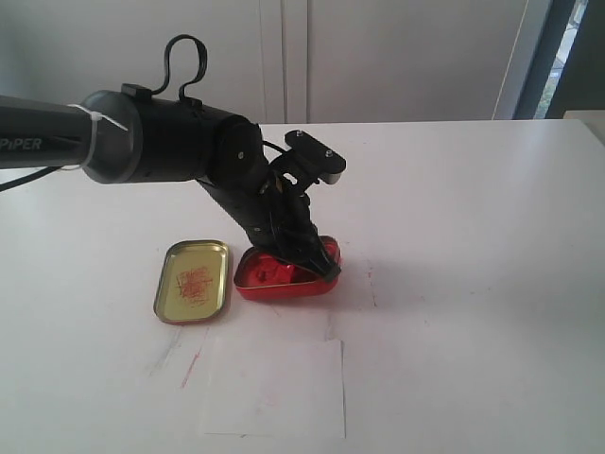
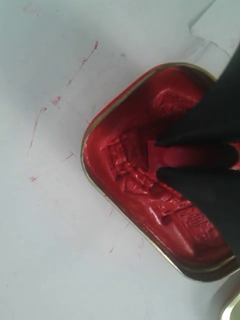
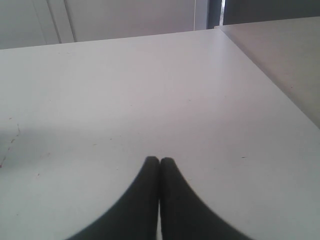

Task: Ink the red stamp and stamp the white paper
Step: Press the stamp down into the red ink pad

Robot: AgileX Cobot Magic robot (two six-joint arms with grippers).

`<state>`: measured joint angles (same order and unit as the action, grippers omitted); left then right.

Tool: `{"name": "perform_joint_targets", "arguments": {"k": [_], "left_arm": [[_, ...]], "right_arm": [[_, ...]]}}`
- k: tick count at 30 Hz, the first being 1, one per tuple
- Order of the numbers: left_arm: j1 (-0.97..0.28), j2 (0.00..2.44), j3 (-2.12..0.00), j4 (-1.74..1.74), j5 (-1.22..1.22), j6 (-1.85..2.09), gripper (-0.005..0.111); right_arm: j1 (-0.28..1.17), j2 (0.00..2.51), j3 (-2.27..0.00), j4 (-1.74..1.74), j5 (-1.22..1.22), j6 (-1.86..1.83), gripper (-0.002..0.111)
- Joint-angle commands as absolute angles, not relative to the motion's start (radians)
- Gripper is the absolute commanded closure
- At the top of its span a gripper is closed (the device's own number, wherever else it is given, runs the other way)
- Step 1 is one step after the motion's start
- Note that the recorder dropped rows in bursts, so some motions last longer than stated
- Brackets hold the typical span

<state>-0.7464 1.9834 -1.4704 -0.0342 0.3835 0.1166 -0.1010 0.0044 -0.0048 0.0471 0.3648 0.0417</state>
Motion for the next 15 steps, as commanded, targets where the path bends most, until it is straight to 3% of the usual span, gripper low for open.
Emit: {"name": "perform_joint_targets", "arguments": {"k": [1,15], "left_arm": [[-0.751,1.961,-1.479,-0.037,0.383,0.110,0.107],[-0.751,1.953,-1.479,-0.037,0.375,0.108,0.107]], "right_arm": [[-0.099,0.000,0.000,0.048,0.357,0.039,0.108],[-0.099,0.000,0.000,0.048,0.357,0.039,0.108]]}}
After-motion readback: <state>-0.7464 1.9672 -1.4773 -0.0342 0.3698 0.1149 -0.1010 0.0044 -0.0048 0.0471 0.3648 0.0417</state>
